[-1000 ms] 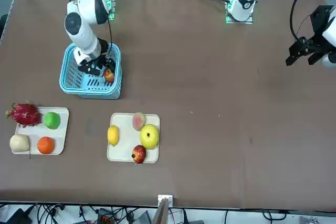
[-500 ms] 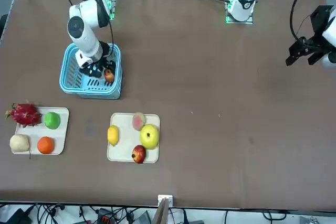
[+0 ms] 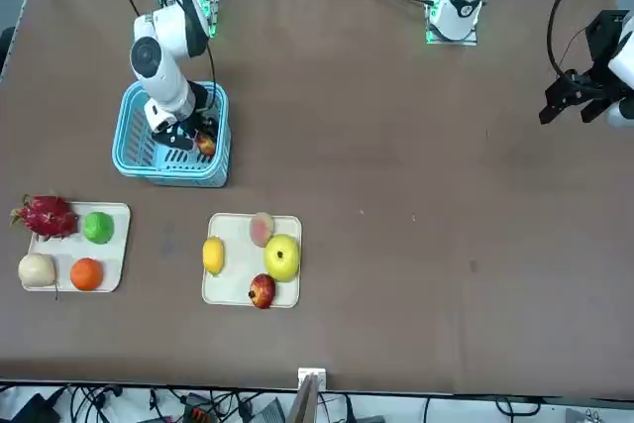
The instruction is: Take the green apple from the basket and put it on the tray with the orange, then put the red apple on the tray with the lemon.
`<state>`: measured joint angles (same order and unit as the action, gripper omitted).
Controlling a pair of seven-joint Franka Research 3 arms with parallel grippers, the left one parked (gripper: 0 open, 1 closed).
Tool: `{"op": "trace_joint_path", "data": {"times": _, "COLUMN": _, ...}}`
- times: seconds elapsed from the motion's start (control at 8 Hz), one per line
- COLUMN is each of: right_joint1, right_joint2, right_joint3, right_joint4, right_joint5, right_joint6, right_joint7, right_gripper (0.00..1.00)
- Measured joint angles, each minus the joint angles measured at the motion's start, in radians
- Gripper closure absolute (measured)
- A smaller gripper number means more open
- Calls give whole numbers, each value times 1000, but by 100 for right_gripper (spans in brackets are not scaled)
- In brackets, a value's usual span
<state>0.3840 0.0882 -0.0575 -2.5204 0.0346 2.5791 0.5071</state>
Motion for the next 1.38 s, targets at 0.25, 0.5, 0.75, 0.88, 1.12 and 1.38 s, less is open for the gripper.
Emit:
{"op": "trace_joint_path", "data": {"times": 0.25, "right_joint1": 0, "right_joint2": 11, "right_joint3": 0, "right_joint4": 0, "right_joint5": 0, "right_joint6": 0, "right_joint7": 0, "right_gripper": 0}}
{"op": "trace_joint_path", "data": {"times": 0.5, "right_joint1": 0, "right_joint2": 22, "right_joint3": 0, "right_joint4": 0, "right_joint5": 0, "right_joint6": 1, "right_joint7": 0, "right_gripper": 0}}
{"op": "trace_joint_path", "data": {"times": 0.75, "right_joint1": 0, "right_joint2": 34, "right_joint3": -1, "right_joint4": 0, "right_joint5": -1, "right_joint6": 1, "right_joint7": 0, "right_gripper": 0}}
{"op": "trace_joint_path", "data": {"times": 0.88, "right_joint1": 0, "right_joint2": 40, "right_joint3": -1, "right_joint4": 0, "right_joint5": -1, "right_joint6": 1, "right_joint7": 0, "right_gripper": 0}}
{"op": "trace_joint_path", "data": {"times": 1.12, "right_joint1": 1, "right_joint2": 56, "right_joint3": -1, "right_joint4": 0, "right_joint5": -1, "right_joint6": 13, "right_joint7": 0, "right_gripper": 1}}
{"op": "trace_joint_path", "data": {"times": 1.38, "right_joint1": 1, "right_joint2": 63, "right_joint3": -1, "right_joint4": 0, "right_joint5": -1, "right_joint6": 22, "right_joint7": 0, "right_gripper": 6}}
